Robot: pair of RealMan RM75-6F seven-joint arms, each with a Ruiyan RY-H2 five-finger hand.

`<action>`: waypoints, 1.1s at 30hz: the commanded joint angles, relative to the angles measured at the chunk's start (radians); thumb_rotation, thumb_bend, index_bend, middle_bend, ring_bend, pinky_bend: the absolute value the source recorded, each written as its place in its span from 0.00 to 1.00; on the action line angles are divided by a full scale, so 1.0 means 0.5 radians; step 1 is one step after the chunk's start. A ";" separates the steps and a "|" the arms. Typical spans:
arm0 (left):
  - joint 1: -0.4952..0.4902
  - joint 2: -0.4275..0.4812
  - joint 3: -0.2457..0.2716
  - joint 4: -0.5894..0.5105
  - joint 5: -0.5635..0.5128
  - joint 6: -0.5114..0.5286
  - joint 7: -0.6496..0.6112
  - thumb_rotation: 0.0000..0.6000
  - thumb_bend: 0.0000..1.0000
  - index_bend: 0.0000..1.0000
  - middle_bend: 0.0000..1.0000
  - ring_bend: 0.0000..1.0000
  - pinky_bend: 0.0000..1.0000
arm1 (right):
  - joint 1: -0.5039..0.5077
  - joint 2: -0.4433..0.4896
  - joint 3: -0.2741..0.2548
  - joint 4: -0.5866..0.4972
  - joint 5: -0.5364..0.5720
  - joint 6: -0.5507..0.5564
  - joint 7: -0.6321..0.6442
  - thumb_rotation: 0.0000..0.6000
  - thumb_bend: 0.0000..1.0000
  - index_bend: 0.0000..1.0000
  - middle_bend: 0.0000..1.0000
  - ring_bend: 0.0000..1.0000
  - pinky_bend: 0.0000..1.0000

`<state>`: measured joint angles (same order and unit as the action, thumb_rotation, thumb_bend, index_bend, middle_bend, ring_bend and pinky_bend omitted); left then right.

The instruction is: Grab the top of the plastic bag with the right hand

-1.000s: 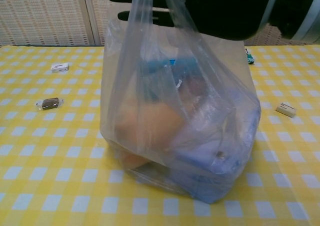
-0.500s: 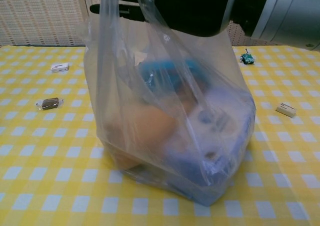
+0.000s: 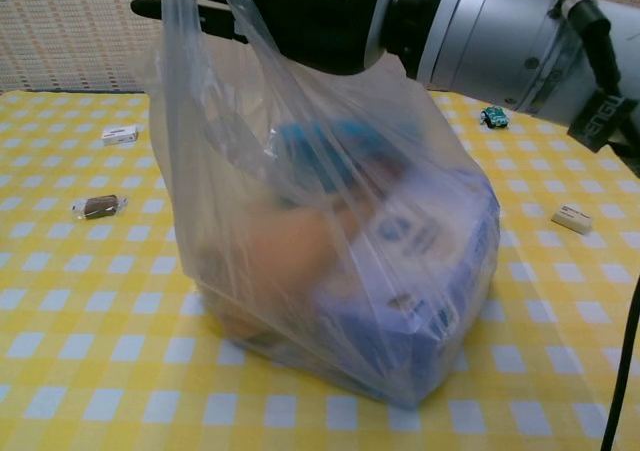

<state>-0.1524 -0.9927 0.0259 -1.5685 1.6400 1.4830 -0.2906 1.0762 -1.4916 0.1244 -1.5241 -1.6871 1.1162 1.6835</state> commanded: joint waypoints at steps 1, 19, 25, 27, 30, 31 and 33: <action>0.000 0.000 0.000 0.001 -0.001 0.000 -0.003 1.00 0.32 0.01 0.05 0.05 0.01 | 0.028 -0.085 0.010 0.091 -0.007 0.029 0.136 1.00 0.29 0.08 0.07 0.14 0.00; -0.002 0.005 0.002 0.011 0.001 -0.011 -0.025 1.00 0.32 0.01 0.05 0.05 0.01 | -0.017 -0.191 0.227 0.030 0.314 0.091 0.384 1.00 0.28 0.45 0.47 0.39 0.30; -0.005 0.000 0.007 0.007 0.012 -0.015 -0.008 1.00 0.32 0.01 0.05 0.05 0.01 | -0.120 -0.132 0.343 -0.194 0.620 -0.007 0.365 1.00 0.31 0.59 0.58 0.61 0.52; -0.006 -0.001 0.008 0.005 0.014 -0.016 -0.002 1.00 0.32 0.01 0.05 0.05 0.01 | -0.165 -0.102 0.393 -0.296 0.793 -0.045 0.218 1.00 0.37 0.64 0.63 0.68 0.60; -0.007 -0.003 0.009 0.002 0.016 -0.019 0.004 1.00 0.32 0.01 0.05 0.05 0.01 | -0.214 -0.052 0.473 -0.484 1.142 -0.087 -0.159 1.00 0.43 0.79 0.79 0.84 0.76; -0.008 -0.003 0.010 0.000 0.017 -0.022 0.005 1.00 0.32 0.01 0.05 0.05 0.01 | -0.224 -0.033 0.495 -0.540 1.214 -0.101 -0.238 1.00 0.43 0.82 0.82 0.87 0.80; -0.011 -0.004 0.010 -0.003 0.019 -0.025 0.010 1.00 0.32 0.01 0.05 0.05 0.01 | -0.255 0.002 0.546 -0.630 1.317 -0.117 -0.356 1.00 0.44 0.83 0.85 0.93 0.85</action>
<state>-0.1582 -0.9947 0.0307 -1.5699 1.6496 1.4705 -0.2858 0.9865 -1.5294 0.3413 -1.7361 -1.1601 1.0887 1.6443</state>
